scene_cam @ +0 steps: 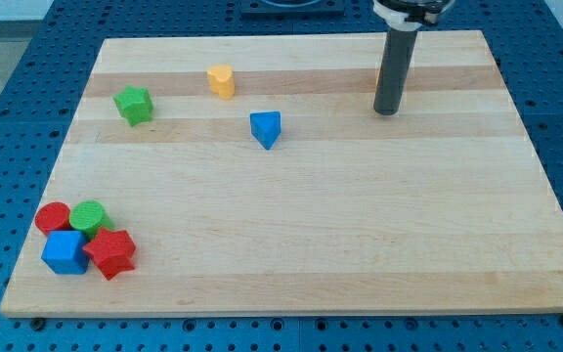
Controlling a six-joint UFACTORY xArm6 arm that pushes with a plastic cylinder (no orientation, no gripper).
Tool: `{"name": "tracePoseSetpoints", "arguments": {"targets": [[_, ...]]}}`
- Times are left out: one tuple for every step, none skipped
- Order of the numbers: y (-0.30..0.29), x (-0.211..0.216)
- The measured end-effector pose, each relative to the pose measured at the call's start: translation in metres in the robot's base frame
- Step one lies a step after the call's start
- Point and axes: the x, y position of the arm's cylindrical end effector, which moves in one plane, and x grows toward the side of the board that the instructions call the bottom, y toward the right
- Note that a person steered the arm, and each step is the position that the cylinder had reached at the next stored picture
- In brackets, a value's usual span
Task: Place yellow hexagon to the right of blue triangle
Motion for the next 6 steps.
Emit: {"name": "tracePoseSetpoints", "arguments": {"targets": [[0.044,-0.043],[0.056,-0.081],[0.030,-0.093],[0.010,-0.058],[-0.014,-0.013],[-0.030,0.028]]}}
